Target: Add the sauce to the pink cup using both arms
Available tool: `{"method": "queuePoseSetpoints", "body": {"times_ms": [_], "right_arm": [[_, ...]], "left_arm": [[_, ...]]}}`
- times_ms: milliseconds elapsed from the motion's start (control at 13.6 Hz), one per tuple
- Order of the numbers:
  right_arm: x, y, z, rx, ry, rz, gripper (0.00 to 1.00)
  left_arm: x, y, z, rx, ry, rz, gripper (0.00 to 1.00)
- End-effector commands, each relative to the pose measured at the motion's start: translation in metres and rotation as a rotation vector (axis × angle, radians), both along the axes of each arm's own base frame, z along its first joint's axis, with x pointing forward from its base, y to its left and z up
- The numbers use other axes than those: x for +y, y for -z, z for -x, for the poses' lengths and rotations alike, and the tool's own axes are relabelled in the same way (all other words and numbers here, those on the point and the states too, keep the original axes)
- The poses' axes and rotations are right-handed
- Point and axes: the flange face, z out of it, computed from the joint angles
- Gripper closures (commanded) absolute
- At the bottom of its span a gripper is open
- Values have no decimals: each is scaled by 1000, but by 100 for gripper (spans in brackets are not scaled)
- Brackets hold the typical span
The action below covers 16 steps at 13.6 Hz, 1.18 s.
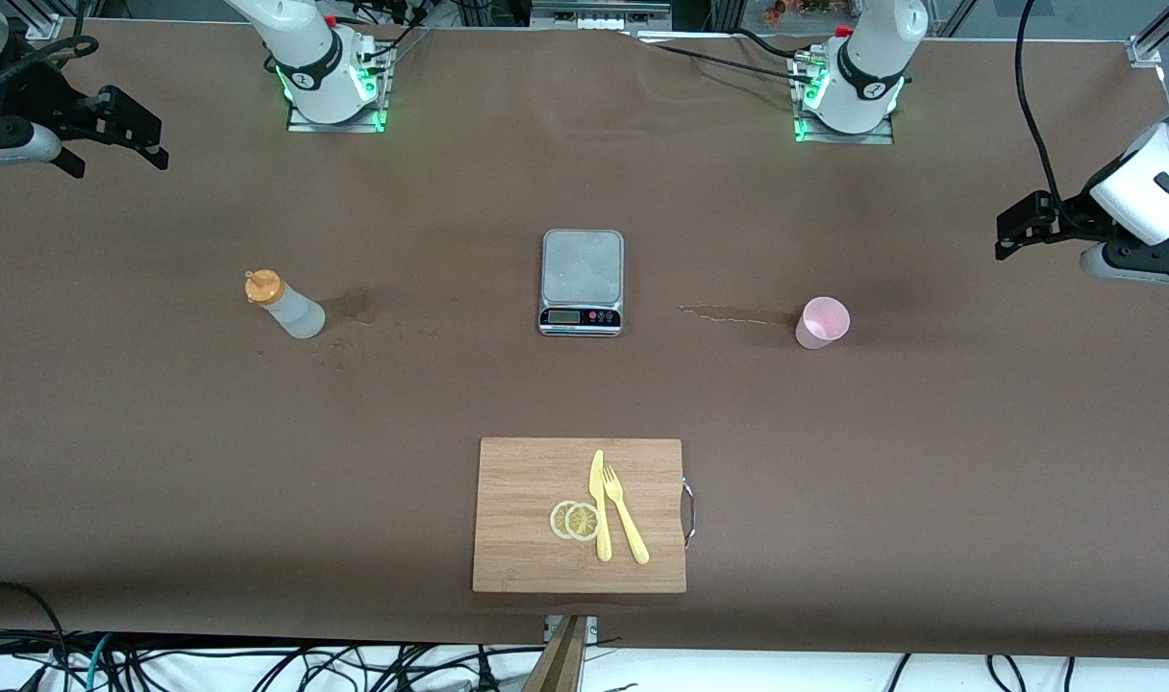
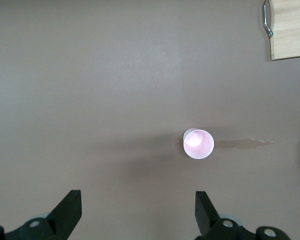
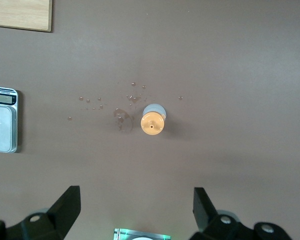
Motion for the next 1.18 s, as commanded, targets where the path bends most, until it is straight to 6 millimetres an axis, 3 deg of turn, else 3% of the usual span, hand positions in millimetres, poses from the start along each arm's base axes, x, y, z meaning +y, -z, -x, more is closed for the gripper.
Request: {"method": "queuePoseSetpoints", "body": {"times_ms": [0,1106], "right_arm": [[-1,-3,4,-13,5,-3,0],[8,-11,6,-34,-3,-3,0]], "left_arm": [[-1,-6,-2,6,0,15,0],[-8,4,-6,23,7,15,0]]}}
